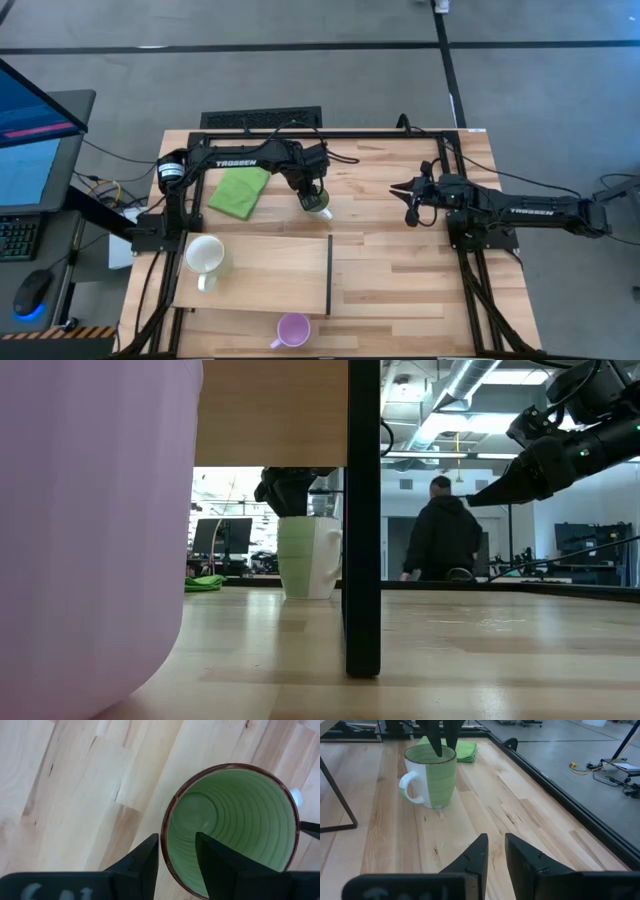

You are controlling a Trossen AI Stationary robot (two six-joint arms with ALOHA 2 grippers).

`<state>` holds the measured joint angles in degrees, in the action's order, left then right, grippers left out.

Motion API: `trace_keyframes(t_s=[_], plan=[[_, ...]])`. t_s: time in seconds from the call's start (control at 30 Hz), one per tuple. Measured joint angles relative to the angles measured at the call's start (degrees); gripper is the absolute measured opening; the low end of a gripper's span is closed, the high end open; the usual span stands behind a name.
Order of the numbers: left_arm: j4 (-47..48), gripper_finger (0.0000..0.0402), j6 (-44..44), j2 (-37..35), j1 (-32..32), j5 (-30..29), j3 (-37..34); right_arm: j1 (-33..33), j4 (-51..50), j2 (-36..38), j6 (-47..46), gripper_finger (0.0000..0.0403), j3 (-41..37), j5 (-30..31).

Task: Stack small to large cups/mugs on shelf
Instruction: Put the green mug on the shelf

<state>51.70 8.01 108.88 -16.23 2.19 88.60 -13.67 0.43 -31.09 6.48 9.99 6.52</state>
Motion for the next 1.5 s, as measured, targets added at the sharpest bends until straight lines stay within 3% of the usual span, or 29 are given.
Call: trace_keyframes(t_s=[0.6,1.23,1.5], plan=[[0.13,0.0007,-0.09,0.0,0.0,-0.01,0.0,0.0,0.0,-0.01,0.0,0.0087,-0.02,0.0],[-0.27,0.0001,-5.03,-0.02,0.04,-2.49,0.1,0.0,0.02,-0.01,0.17,0.0087,-0.01,0.0],[6.85,0.0001,-8.46,-0.02,0.15,-2.69,5.04,0.01,0.02,-0.02,1.09,0.0087,-0.02,0.0]])
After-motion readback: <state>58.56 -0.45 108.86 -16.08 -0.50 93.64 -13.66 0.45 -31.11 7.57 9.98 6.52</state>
